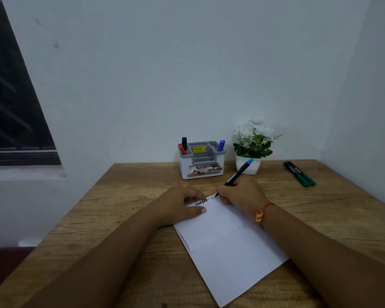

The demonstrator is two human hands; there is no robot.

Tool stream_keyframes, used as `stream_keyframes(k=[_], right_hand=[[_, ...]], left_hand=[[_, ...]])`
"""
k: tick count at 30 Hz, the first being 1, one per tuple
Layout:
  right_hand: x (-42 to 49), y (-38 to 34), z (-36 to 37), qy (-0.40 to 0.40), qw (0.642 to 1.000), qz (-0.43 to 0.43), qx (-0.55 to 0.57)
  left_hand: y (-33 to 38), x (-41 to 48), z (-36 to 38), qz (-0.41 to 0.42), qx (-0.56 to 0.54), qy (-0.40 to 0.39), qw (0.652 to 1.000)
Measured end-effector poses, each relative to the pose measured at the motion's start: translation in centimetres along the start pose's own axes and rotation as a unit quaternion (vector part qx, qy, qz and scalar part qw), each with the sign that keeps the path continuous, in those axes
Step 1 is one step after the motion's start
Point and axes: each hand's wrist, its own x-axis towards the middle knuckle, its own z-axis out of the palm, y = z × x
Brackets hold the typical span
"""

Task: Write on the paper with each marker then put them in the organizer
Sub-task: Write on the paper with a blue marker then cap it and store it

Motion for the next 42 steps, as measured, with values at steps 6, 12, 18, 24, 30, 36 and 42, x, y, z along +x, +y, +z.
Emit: stream_keyframes(k=[6, 12, 18, 24, 30, 36, 42], right_hand=[[0.01, 0.09, -0.09, -0.002, 1.0, 0.0, -0.002], [0.15, 0.17, 0.02, 0.001, 1.0, -0.001, -0.003], [0.8, 0.59, -0.33, 0.012, 0.999, 0.022, 0.044], [0.63, 0.65, -0.7, -0.01, 0.998, 0.032, 0.055], [0.53, 0.48, -0.63, -0.018, 0.999, 0.026, 0.024], [0.74, 0.61, -0.63, -0.016, 1.0, 0.018, 0.007], [0.66, 0.55, -0.62, -0.012, 1.0, 0.022, 0.006]], left_hand=[[0.14, -0.04, -0.07, -0.001, 0.0, 0.0, 1.0], [0.27, -0.14, -0.11, -0.001, 0.0, 0.001, 1.0], [0.17, -0.1, -0.17, -0.005, -0.003, 0.001, 1.0], [0.29, -0.16, -0.14, -0.009, -0.004, -0.001, 1.0], [0.32, -0.11, -0.13, -0.012, 0.001, -0.004, 1.0], [0.49, -0.27, -0.19, -0.011, -0.004, -0.003, 1.0], [0.61, -0.26, -0.28, -0.01, -0.003, -0.003, 1.0]])
